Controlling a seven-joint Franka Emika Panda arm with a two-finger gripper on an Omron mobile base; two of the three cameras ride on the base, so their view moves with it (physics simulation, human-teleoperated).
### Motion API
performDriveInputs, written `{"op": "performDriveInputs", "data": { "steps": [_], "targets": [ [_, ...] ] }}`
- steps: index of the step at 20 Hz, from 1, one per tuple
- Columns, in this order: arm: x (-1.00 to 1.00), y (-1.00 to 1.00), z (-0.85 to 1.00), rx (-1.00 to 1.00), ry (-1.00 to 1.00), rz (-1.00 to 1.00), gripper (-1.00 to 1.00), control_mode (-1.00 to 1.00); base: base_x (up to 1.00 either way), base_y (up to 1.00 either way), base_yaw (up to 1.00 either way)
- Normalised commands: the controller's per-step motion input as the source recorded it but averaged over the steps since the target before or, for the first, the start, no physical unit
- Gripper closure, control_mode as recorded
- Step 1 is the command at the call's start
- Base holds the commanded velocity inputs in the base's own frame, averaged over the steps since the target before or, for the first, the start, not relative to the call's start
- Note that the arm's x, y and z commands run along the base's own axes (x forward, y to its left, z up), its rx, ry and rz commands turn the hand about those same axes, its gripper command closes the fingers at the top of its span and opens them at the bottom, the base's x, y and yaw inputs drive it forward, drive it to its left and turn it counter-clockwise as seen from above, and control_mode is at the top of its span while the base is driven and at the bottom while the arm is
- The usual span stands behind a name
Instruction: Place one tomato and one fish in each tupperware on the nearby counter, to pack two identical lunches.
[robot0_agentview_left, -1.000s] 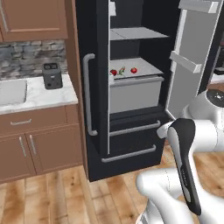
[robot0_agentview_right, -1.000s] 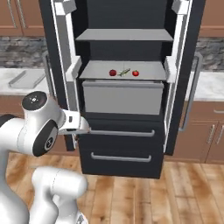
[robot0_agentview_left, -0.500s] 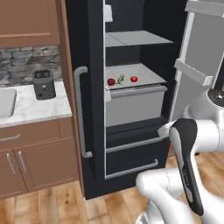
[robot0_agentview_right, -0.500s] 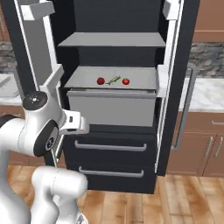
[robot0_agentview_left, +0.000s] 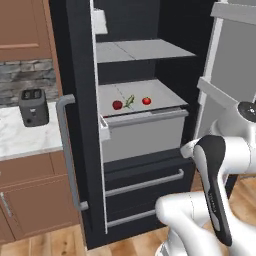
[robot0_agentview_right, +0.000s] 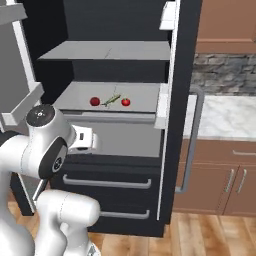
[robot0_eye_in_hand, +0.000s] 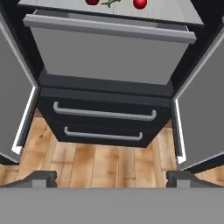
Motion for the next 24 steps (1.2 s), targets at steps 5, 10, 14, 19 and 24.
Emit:
{"op": "performDriveInputs", "data": {
  "steps": [5,10,14,19,24],
  "targets": [
    [0.0,0.0,0.0,0.0,0.0,0.0,-1.0,1.0,0.8,-0.01,0.0],
    [0.0,0.0,0.0,0.0,0.0,0.0,-1.0,1.0,0.73,-0.13,0.01],
    [0.0,0.0,0.0,0.0,0.0,0.0,-1.0,1.0,0.79,-0.06,0.05],
    [0.0,0.0,0.0,0.0,0.0,0.0,-1.0,1.0,0.58,-0.09,0.08],
    [0.07,0.0,-0.01,0.0,-0.01,0.0,-1.0,-1.0,0.22,-0.03,0.01]
  ]
}}
